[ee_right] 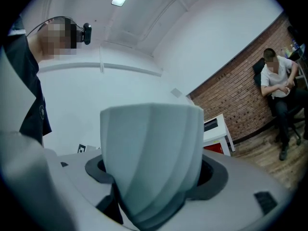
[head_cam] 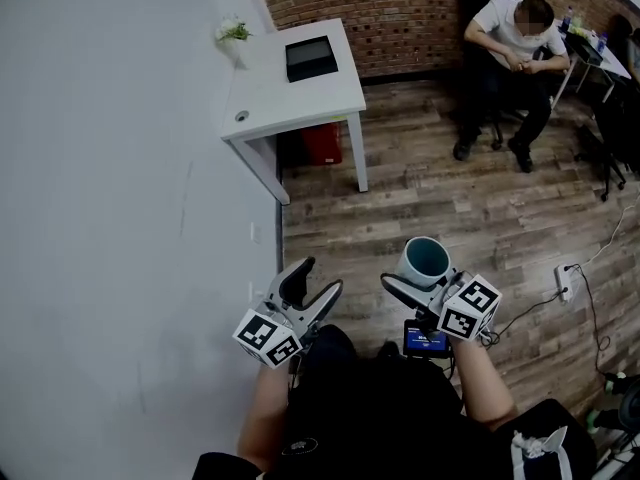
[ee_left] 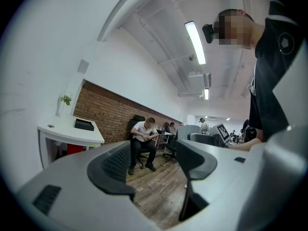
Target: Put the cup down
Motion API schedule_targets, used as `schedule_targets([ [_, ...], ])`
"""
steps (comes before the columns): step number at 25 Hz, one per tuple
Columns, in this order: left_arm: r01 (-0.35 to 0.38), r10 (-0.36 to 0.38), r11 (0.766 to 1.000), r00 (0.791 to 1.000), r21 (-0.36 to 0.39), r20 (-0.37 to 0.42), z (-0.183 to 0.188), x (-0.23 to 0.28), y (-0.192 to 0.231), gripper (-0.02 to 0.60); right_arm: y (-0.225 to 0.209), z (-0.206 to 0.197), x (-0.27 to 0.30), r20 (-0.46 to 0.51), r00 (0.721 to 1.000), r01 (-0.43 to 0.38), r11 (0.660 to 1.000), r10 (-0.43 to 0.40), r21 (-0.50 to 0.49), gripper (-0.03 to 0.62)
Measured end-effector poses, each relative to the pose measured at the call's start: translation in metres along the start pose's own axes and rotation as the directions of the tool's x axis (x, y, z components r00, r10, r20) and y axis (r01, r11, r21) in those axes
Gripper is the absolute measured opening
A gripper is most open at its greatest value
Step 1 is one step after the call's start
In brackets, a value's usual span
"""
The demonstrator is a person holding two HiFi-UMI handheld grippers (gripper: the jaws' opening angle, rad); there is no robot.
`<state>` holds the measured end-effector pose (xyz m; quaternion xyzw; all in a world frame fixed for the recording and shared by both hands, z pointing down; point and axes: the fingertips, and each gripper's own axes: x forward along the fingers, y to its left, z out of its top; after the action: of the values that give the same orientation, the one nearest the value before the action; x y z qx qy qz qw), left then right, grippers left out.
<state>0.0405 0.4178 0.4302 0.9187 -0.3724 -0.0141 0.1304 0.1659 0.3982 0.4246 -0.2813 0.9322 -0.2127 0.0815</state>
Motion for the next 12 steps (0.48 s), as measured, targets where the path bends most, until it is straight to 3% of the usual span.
schedule_targets([
  [7, 0.005, -0.005, 1.0, 1.0, 0.003, -0.015, 0.002, 0.034, 0.033, 0.302, -0.044, 0.007, 0.014, -0.002, 0.999, 0.041, 0.999, -0.041, 0.032, 0.399],
  [12, 0.014, -0.014, 1.0, 1.0, -0.003, -0.012, 0.005, 0.062, 0.094, 0.302, -0.076, 0.014, 0.062, -0.039, 0.998, 0.058, 0.998, -0.058, -0.022, 0.4],
])
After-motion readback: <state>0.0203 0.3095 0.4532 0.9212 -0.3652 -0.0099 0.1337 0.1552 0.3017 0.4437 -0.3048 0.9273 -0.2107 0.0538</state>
